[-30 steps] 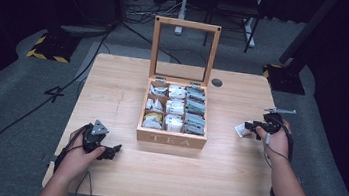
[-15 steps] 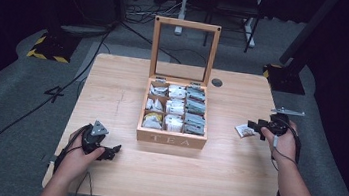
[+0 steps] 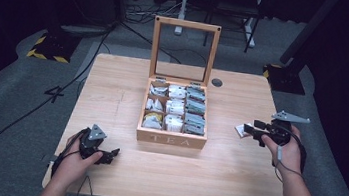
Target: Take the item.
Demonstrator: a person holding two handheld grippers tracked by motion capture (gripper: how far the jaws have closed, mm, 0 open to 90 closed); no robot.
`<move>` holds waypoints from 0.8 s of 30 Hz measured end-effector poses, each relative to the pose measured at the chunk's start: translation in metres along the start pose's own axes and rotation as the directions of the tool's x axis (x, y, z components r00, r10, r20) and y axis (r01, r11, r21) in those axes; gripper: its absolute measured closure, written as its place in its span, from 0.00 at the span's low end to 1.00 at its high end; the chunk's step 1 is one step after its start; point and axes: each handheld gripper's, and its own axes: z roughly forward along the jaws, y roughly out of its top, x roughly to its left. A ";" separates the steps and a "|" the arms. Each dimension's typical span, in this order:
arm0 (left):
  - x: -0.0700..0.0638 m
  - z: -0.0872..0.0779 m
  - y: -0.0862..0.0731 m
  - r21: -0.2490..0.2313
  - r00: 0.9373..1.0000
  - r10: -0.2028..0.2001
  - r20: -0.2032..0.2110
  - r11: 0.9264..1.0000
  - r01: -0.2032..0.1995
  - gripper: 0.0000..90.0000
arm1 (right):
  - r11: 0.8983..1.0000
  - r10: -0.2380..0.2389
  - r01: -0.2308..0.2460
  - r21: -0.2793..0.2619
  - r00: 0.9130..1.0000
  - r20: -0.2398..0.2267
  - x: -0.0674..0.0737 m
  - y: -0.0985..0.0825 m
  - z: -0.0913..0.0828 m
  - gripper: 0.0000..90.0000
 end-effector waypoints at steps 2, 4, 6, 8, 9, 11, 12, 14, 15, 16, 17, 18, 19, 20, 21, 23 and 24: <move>0.000 -0.001 -0.001 0.001 1.000 0.002 0.004 1.000 -0.002 0.13 | 1.000 -0.026 0.027 0.008 1.000 -0.012 0.008 -0.003 -0.003 0.49; 0.000 -0.001 -0.001 -0.002 1.000 -0.002 0.007 1.000 0.002 0.13 | 0.999 -0.044 0.044 0.002 0.999 -0.025 0.015 -0.006 -0.006 0.49; 0.000 -0.001 -0.001 0.001 1.000 0.001 0.005 1.000 -0.001 0.13 | 0.998 -0.054 0.053 -0.015 0.998 -0.045 0.022 -0.008 -0.011 0.49; 0.000 -0.001 -0.001 0.000 1.000 0.000 0.006 1.000 0.000 0.13 | 0.998 -0.063 0.062 -0.027 0.996 -0.060 0.029 -0.009 -0.015 0.49; 0.000 -0.001 -0.001 0.000 1.000 0.002 0.006 1.000 -0.002 0.13 | 0.997 -0.071 0.069 -0.028 0.995 -0.069 0.032 -0.010 -0.016 0.49; 0.000 -0.001 -0.001 0.002 1.000 0.004 0.004 1.000 -0.004 0.13 | 0.996 -0.082 0.081 -0.024 0.993 -0.079 0.039 -0.012 -0.019 0.49; 0.000 -0.001 -0.001 0.002 1.000 0.004 0.004 1.000 -0.004 0.13 | 0.996 -0.090 0.088 -0.022 0.993 -0.082 0.042 -0.014 -0.020 0.49; 0.000 -0.001 -0.001 0.005 1.000 0.004 0.005 1.000 -0.004 0.13 | 0.995 -0.104 0.103 -0.017 0.990 -0.099 0.050 -0.019 -0.021 0.48; 0.000 -0.001 -0.001 0.002 1.000 0.004 0.004 1.000 -0.004 0.13 | 0.995 -0.104 0.103 -0.017 0.990 -0.099 0.050 -0.019 -0.021 0.48; 0.000 -0.001 -0.001 0.004 1.000 0.004 0.005 1.000 -0.004 0.13 | 0.994 -0.107 0.105 -0.018 0.989 -0.102 0.053 -0.021 -0.021 0.48; 0.000 -0.001 -0.001 0.005 1.000 0.004 0.005 1.000 -0.004 0.13 | 0.993 -0.119 0.117 -0.024 0.988 -0.100 0.056 -0.023 -0.020 0.48; 0.000 -0.001 -0.001 0.002 1.000 0.003 0.005 1.000 -0.003 0.13 | 0.992 -0.127 0.125 -0.027 0.987 -0.093 0.058 -0.026 -0.021 0.48; 0.000 -0.001 -0.001 0.004 1.000 0.002 0.007 1.000 -0.002 0.13 | 0.990 -0.137 0.134 -0.035 0.987 -0.085 0.062 -0.029 -0.021 0.49; 0.000 -0.001 -0.001 0.004 1.000 0.003 0.008 1.000 -0.003 0.13 | 0.990 -0.135 0.132 -0.044 0.987 -0.087 0.064 -0.030 -0.020 0.49; 0.000 -0.001 -0.001 0.004 1.000 0.004 0.009 1.000 -0.004 0.13 | 0.991 -0.130 0.126 -0.053 0.987 -0.098 0.067 -0.033 -0.020 0.49; 0.001 -0.002 -0.001 0.004 1.000 0.008 0.008 1.000 -0.008 0.13 | 0.991 -0.125 0.119 -0.061 0.985 -0.117 0.072 -0.039 -0.017 0.49; 0.001 -0.002 -0.001 0.004 1.000 0.008 0.009 1.000 -0.008 0.13 | 0.991 -0.124 0.117 -0.064 0.985 -0.118 0.074 -0.042 -0.015 0.49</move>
